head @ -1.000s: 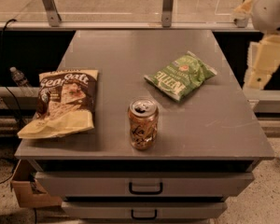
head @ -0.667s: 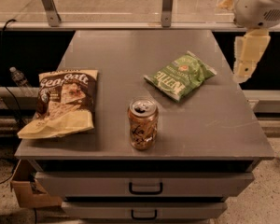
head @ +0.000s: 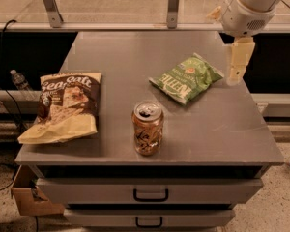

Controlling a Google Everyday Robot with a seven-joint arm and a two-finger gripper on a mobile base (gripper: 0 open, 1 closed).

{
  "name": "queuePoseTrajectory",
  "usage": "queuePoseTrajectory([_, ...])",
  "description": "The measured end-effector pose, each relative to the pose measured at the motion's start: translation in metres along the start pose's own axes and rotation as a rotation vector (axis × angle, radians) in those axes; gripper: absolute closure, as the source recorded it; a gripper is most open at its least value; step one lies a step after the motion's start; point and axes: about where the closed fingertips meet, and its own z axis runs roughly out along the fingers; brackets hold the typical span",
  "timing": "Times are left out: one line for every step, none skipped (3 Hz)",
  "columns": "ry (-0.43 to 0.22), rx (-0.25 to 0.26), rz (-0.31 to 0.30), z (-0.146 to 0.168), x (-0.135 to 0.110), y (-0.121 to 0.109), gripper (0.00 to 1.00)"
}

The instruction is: Pick green jalapeno chip bag

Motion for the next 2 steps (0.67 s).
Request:
queuePoseTrajectory([0.008, 0.013, -0.025, 0.007, 0.001, 0.0, 0.0])
queuePoseTrajectory([-0.018, 0.014, -0.13, 0.036, -0.005, 0.002, 0.0])
